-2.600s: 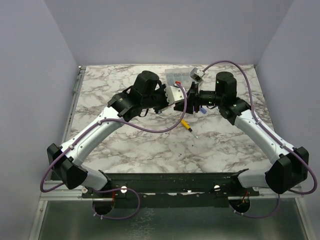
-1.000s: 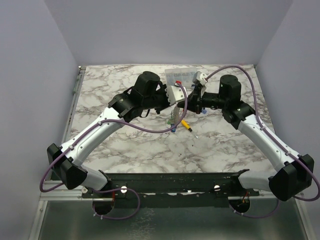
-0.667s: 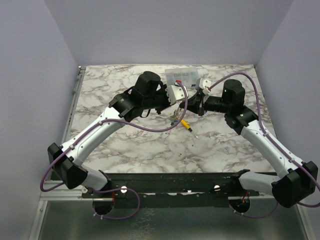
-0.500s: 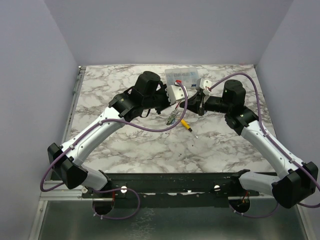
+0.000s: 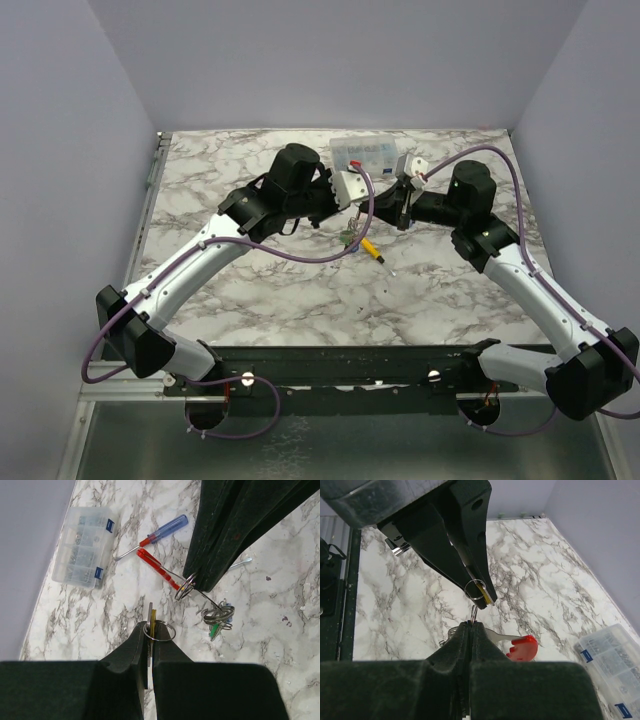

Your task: Remove the keys from the keyring

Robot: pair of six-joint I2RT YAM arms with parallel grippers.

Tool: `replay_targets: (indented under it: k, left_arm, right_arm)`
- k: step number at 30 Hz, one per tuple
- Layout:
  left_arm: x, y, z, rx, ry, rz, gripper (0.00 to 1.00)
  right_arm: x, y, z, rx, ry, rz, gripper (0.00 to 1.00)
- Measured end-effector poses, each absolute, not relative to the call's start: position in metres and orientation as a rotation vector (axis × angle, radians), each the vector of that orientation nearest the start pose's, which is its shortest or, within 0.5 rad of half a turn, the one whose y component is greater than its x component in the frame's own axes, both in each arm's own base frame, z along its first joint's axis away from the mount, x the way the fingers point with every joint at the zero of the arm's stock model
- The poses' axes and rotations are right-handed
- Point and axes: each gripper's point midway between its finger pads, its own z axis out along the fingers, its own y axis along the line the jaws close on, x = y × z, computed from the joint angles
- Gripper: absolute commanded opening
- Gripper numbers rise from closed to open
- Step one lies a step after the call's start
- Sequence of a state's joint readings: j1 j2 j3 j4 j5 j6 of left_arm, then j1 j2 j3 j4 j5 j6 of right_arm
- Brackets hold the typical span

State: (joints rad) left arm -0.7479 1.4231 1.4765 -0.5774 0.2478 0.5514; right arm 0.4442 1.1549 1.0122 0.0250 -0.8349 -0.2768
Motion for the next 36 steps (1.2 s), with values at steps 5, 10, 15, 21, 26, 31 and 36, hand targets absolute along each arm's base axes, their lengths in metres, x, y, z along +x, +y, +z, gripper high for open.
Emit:
replay_targets:
  k: [5,10,15,21,26,31,36]
  left_arm:
    - [0.295,-0.302,0.292,1.384,1.575,-0.374,0.0]
    - [0.296,-0.301,0.292,1.379,1.575,-0.367,0.0]
    - [0.304,-0.294,0.29,1.334,1.614,-0.356,0.0]
    - [0.352,-0.246,0.284,1.106,1.774,-0.324,0.0]
    - [0.392,-0.195,0.25,0.899,1.957,-0.285,0.0]
    - [0.417,-0.149,0.197,0.72,2.157,-0.25,0.0]
    - [0.431,-0.107,0.144,0.569,2.334,-0.2,0.0]
  right_arm:
    - [0.271,0.265,0.316,-1.148,1.277,0.83,0.01]
    - [0.271,0.265,0.316,-1.146,1.281,0.833,0.0]
    - [0.27,0.265,0.315,-1.143,1.292,0.84,0.01]
    - [0.27,0.264,0.312,-1.128,1.322,0.849,0.01]
    - [0.272,0.263,0.31,-1.117,1.337,0.846,0.01]
    - [0.272,0.263,0.309,-1.111,1.345,0.844,0.01]
    - [0.27,0.261,0.302,-1.113,1.379,0.855,0.01]
